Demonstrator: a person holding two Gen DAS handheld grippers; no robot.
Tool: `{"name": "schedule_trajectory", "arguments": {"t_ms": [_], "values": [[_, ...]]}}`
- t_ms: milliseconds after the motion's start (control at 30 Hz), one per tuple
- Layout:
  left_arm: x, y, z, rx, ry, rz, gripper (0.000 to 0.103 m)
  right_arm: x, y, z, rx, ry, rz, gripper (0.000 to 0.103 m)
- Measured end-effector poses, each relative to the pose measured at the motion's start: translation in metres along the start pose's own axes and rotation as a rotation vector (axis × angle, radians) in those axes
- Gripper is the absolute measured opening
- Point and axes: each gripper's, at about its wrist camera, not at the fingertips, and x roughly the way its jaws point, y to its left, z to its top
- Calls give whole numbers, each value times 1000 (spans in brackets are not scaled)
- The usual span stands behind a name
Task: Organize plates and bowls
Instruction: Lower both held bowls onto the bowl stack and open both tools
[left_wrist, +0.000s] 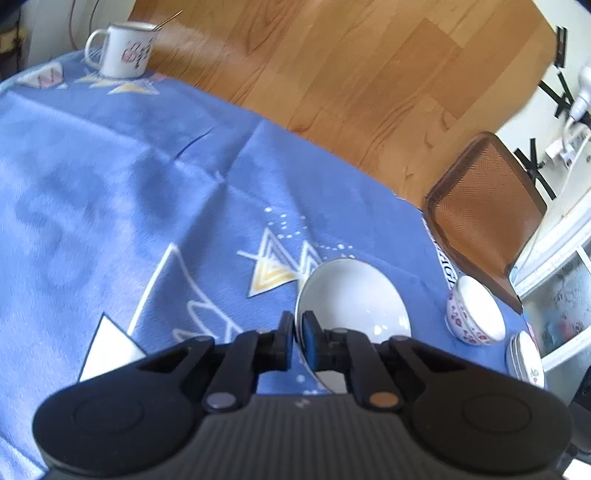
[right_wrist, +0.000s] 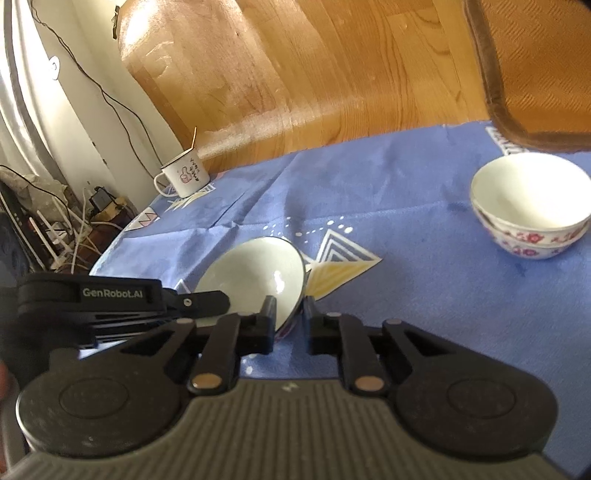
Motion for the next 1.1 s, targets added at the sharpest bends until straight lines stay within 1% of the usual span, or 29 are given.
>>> {"name": "schedule_trajectory", "arguments": {"t_ms": [100, 167, 333, 467, 600, 767, 933, 1033, 1067, 1100], "values": [[-2, -17, 6, 40, -16, -11, 6, -13, -4, 5, 2, -65, -21, 12], [1, -35, 13, 72, -20, -35, 6, -25, -11, 10, 1, -118, -50, 11], [15, -94, 25, 183, -24, -104, 6, -58, -38, 21, 18, -245, -149, 11], [36, -141, 25, 268, -20, -149, 6, -79, -67, 28, 54, -313, -228, 11], [62, -166, 25, 285, 28, -171, 6, -83, -96, 30, 95, -320, -278, 11], [86, -177, 23, 284, 71, -159, 6, -76, -115, 27, 126, -300, -299, 11], [97, -177, 23, 286, 91, -134, 7, -67, -125, 28, 153, -286, -290, 13], [101, -176, 24, 296, 83, -99, 7, -68, -121, 26, 163, -301, -294, 16], [101, -176, 24, 298, 79, -96, 10, -68, -121, 26, 163, -313, -292, 16], [99, -175, 25, 300, 73, -97, 10, -70, -121, 26, 162, -320, -290, 16]]}}
